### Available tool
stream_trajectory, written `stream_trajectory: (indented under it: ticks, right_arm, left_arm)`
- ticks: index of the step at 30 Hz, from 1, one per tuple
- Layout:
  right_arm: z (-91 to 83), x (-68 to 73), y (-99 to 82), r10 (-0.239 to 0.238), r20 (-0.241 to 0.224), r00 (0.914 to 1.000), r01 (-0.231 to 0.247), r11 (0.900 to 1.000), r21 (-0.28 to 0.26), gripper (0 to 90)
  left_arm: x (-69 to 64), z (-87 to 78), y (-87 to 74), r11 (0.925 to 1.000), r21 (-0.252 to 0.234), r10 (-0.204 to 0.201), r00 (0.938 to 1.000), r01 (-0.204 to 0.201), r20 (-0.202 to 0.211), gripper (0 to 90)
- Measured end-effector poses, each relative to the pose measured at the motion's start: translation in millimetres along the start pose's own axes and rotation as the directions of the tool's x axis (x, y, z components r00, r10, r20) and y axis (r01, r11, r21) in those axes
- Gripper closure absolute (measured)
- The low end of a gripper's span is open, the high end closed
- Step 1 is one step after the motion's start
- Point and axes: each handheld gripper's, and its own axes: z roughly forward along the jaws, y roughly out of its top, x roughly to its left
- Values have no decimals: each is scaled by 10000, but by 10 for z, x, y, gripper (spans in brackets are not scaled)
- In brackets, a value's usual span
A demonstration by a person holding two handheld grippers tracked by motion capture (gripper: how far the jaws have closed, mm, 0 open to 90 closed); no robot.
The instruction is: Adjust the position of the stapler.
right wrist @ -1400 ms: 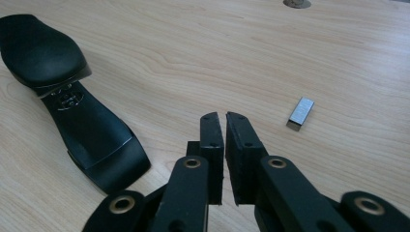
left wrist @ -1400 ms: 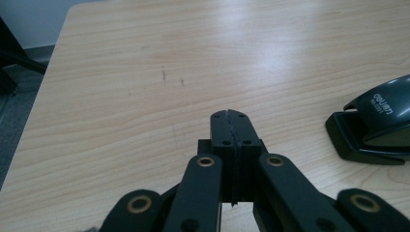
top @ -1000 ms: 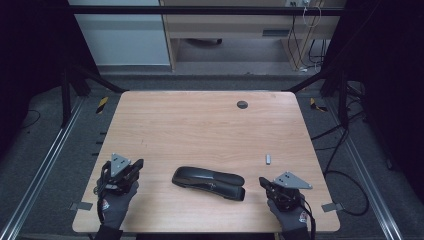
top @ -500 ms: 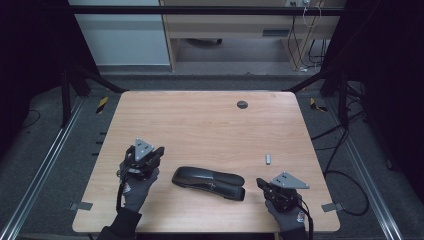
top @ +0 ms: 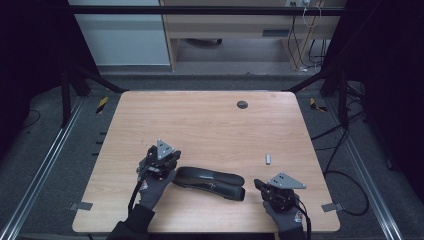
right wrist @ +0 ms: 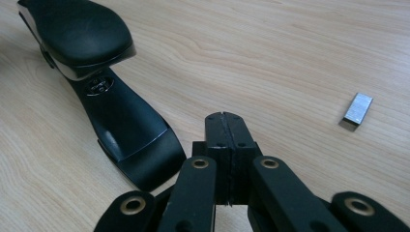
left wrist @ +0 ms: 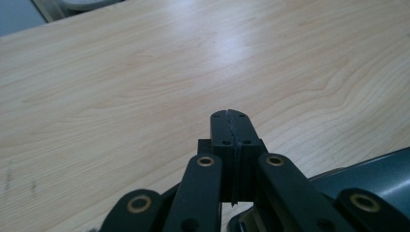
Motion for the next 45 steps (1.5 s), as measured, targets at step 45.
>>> stream_trajectory:
  ticks: [45]
  right_arm:
    - [235,382,-128,-720,-2112,9748,920,9920,866,900]
  left_arm:
    - [-108,101,-69,9938,921,594,9977,-621,322,899]
